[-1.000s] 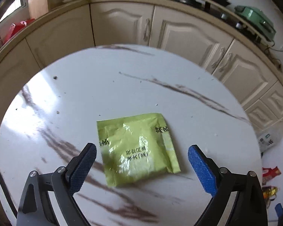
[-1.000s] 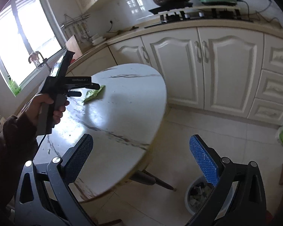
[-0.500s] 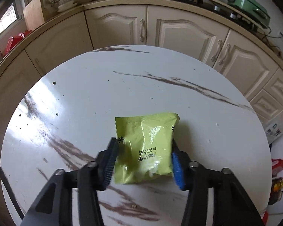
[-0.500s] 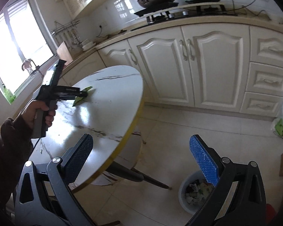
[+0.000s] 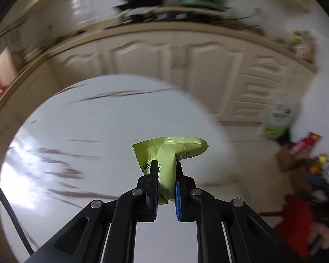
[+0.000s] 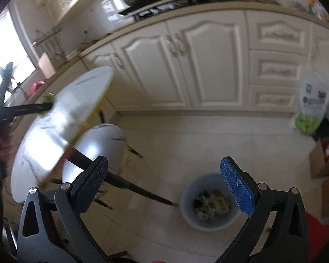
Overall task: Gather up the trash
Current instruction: 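Carry the green packet over the blue bin and open the left gripper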
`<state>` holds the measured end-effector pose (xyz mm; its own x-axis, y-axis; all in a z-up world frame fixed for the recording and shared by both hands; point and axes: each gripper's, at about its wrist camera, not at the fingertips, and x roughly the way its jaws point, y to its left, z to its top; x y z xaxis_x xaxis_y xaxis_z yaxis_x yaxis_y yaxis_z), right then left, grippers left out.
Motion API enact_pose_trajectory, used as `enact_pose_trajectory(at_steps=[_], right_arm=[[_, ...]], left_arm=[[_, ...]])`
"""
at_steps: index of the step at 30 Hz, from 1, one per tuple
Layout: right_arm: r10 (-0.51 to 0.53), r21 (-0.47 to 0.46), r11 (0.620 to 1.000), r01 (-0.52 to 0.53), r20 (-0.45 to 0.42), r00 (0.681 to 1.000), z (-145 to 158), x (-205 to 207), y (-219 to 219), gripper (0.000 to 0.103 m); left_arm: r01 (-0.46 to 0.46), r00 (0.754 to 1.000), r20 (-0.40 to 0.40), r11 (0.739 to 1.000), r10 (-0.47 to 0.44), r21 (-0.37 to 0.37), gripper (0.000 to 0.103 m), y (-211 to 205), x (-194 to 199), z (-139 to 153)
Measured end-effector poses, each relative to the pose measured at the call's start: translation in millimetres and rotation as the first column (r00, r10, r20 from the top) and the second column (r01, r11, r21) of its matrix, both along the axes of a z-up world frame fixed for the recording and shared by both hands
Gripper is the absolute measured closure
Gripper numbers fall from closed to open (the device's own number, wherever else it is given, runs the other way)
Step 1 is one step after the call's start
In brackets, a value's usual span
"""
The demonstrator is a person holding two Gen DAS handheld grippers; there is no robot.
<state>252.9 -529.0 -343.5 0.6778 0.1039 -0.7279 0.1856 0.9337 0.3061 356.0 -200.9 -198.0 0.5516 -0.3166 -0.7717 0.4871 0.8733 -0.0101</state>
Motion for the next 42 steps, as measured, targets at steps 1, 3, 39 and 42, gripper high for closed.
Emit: enact_pose_trajectory(at_steps=[1, 3, 39, 42], right_arm=[[-0.011, -0.001, 1.0, 0.011, -0.009, 1.0, -5, -4, -5, 0.001], [-0.043, 0.0, 0.999, 0.043, -0.032, 0.999, -19, -14, -19, 0.001], [-0.071, 0.183, 0.955, 0.233, -0.621, 0.78, -410, -37, -112, 0.079], [-0.079, 0.203, 0.945, 0.255, -0.617, 0.783, -409, -39, -117, 0.08]], left_arm=[[0.04, 0.999, 0.005, 0.999, -0.04, -0.011, 0.095, -14, -9, 4], [0.111, 0.994, 0.017, 0.994, -0.111, -0.021, 0.095, -47, -31, 8], [0.296, 0.857, -0.508, 0.887, -0.083, 0.354, 0.094, -319, 65, -422], [0.295, 0.863, -0.498, 0.887, -0.088, 0.355, 0.094, -330, 64, -429]])
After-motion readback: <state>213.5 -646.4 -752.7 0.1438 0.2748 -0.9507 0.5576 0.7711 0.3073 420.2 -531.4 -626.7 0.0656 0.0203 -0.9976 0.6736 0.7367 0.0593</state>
